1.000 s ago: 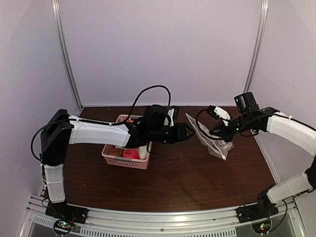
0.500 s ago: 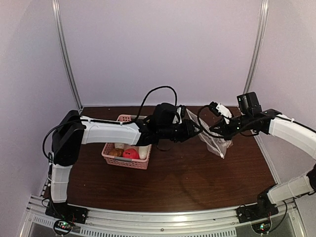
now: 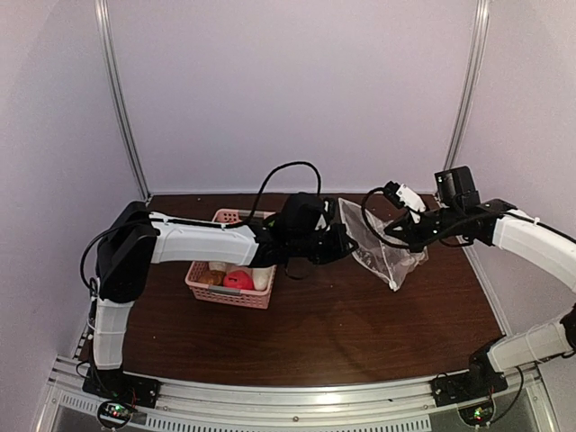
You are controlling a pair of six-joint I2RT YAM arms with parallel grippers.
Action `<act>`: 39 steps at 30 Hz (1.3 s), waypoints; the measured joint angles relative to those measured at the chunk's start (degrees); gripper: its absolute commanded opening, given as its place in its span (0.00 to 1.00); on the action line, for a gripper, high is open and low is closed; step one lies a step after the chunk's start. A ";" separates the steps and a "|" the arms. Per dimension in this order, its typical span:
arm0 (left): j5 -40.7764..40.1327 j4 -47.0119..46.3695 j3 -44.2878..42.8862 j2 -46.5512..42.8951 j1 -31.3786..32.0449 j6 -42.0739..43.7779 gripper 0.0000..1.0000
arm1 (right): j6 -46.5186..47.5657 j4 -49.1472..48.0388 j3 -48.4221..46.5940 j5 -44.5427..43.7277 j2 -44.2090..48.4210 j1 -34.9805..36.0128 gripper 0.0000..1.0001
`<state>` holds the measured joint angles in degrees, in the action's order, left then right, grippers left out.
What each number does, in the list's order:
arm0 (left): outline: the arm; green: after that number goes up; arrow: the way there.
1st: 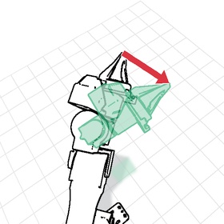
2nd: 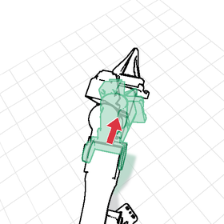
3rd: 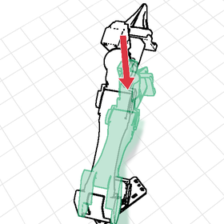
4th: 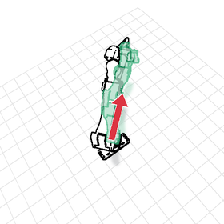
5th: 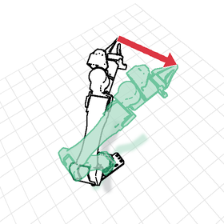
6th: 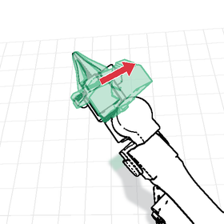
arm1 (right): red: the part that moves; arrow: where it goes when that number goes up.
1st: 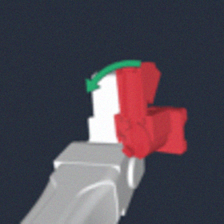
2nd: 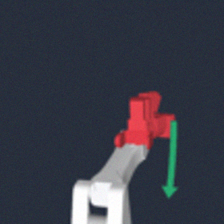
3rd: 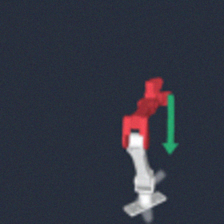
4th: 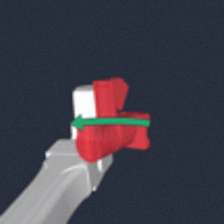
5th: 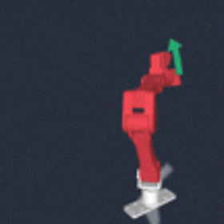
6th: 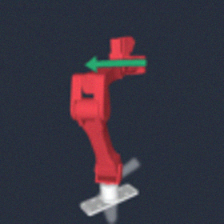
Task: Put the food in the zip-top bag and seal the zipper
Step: Pass from the right arm to the left
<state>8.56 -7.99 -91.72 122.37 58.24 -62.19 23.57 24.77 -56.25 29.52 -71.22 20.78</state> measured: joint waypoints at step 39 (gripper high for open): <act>-24.68 -17.57 13.51 -6.67 1.36 2.45 0.00 | -12.85 -0.50 -9.29 -8.57 -8.85 9.33 0.42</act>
<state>-16.12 -25.56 -78.22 115.70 59.59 -59.75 10.72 24.27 -65.54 20.95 -80.07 30.11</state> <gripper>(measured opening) 0.010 0.461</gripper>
